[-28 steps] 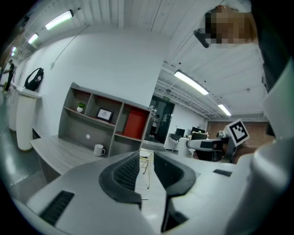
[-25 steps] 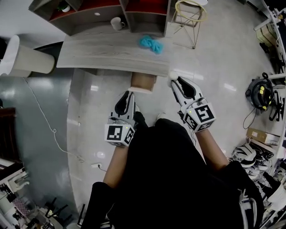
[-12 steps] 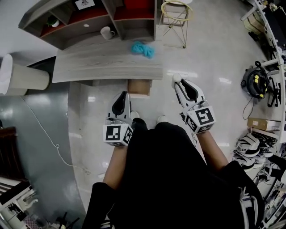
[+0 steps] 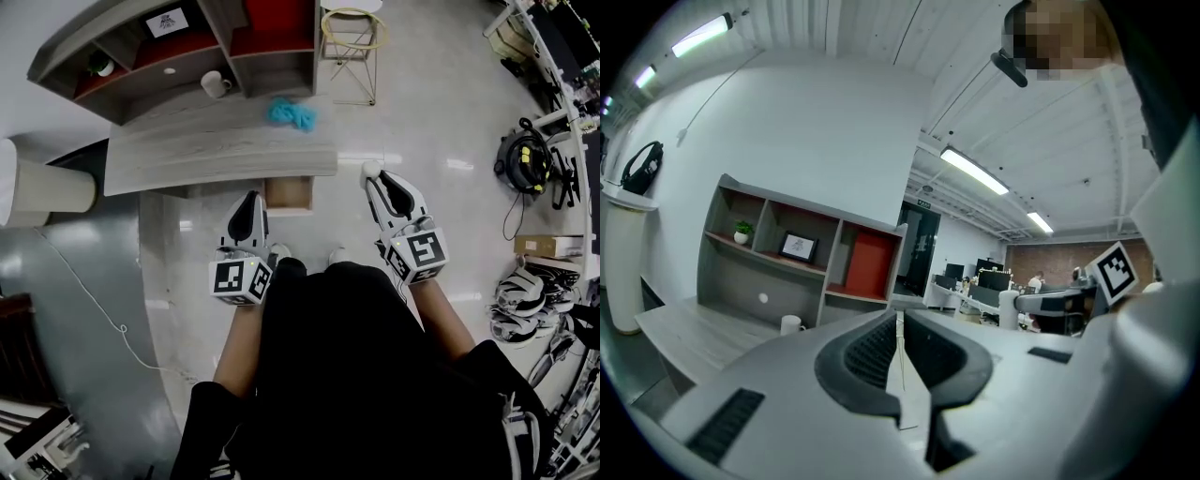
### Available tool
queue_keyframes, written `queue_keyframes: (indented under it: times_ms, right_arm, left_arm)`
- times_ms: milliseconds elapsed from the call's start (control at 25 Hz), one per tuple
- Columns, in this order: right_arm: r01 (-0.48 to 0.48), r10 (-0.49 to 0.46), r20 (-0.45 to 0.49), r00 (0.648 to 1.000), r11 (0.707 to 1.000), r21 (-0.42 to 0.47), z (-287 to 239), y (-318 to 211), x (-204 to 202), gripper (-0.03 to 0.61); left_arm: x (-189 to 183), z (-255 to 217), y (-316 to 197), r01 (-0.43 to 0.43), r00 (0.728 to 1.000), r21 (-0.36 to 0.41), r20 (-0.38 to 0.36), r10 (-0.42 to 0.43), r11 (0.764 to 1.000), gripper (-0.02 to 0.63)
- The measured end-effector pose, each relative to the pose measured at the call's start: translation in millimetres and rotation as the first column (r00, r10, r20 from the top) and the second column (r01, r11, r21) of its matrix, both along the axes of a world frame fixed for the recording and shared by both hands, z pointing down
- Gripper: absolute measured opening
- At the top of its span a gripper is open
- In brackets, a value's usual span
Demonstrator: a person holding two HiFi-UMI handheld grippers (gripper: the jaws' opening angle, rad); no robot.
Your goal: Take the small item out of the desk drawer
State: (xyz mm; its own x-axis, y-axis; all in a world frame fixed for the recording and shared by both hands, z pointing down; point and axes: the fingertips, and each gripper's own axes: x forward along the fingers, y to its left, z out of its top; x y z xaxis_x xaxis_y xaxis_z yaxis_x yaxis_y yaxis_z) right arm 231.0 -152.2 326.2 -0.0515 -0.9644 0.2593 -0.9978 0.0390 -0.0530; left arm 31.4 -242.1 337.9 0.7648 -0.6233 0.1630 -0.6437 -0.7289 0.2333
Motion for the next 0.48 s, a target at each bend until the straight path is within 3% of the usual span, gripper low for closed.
queue_keyframes:
  times_ms: [480]
  right_arm:
    - [0.008,-0.008,0.002,1.0,1.0,0.002,-2,-21,-37,0.087]
  left_arm:
    - [-36,2,-19,-0.001,1.0,-0.019,-0.013,0.001,1.0,0.028]
